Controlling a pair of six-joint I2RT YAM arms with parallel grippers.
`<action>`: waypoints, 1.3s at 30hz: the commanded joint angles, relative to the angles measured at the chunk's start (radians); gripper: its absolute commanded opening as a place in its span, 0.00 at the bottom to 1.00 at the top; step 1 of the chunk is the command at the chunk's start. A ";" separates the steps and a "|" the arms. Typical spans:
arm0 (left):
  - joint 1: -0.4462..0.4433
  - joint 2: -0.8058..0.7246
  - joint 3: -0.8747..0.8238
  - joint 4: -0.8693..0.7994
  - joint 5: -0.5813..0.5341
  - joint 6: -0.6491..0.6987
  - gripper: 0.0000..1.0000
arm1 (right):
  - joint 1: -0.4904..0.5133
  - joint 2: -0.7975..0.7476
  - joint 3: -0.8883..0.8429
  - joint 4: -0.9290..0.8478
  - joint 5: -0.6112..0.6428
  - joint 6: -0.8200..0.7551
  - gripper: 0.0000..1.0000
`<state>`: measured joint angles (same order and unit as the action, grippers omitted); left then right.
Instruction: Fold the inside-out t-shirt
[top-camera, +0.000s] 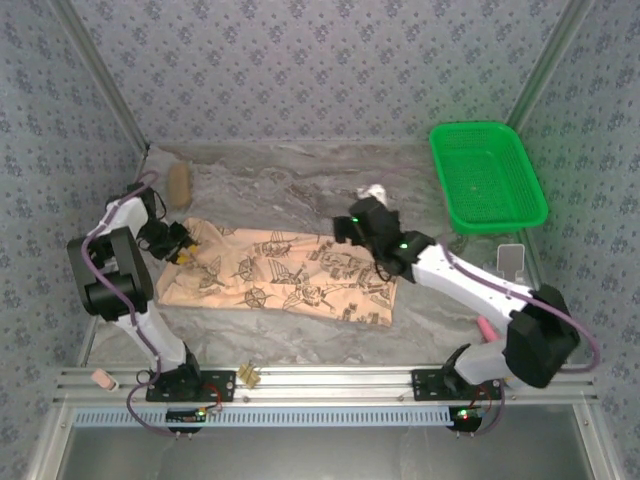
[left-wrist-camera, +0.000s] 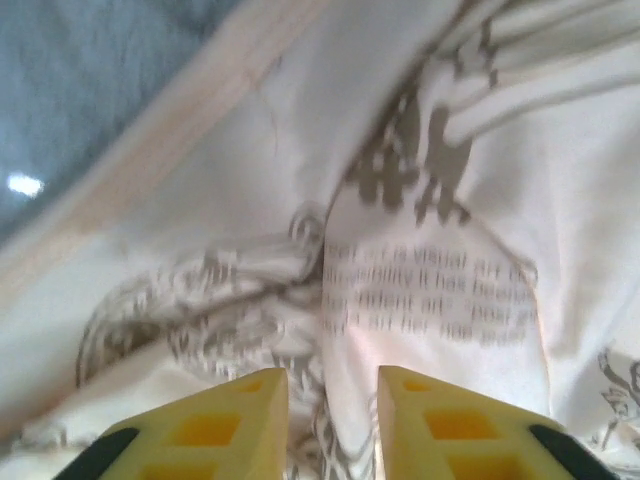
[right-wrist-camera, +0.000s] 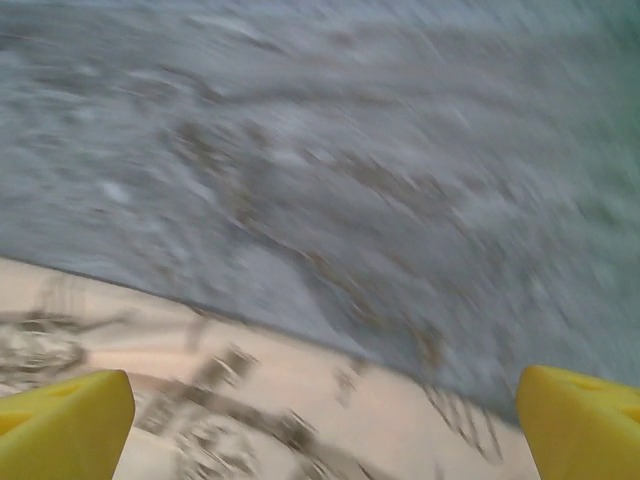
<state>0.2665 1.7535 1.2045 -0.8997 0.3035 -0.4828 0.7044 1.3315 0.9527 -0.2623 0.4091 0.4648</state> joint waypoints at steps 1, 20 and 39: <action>-0.023 -0.088 -0.123 -0.007 0.031 -0.013 0.31 | -0.067 -0.084 -0.112 -0.159 -0.158 0.235 0.98; -0.068 -0.029 -0.077 0.046 -0.042 -0.045 0.00 | -0.160 -0.068 -0.169 -0.217 -0.321 0.277 0.91; -0.081 -0.208 -0.426 0.163 0.100 -0.108 0.40 | -0.313 0.113 -0.192 -0.116 -0.540 0.424 0.44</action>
<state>0.2047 1.5242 0.7895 -0.8227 0.3454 -0.5510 0.3981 1.4265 0.7605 -0.4107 -0.0917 0.8547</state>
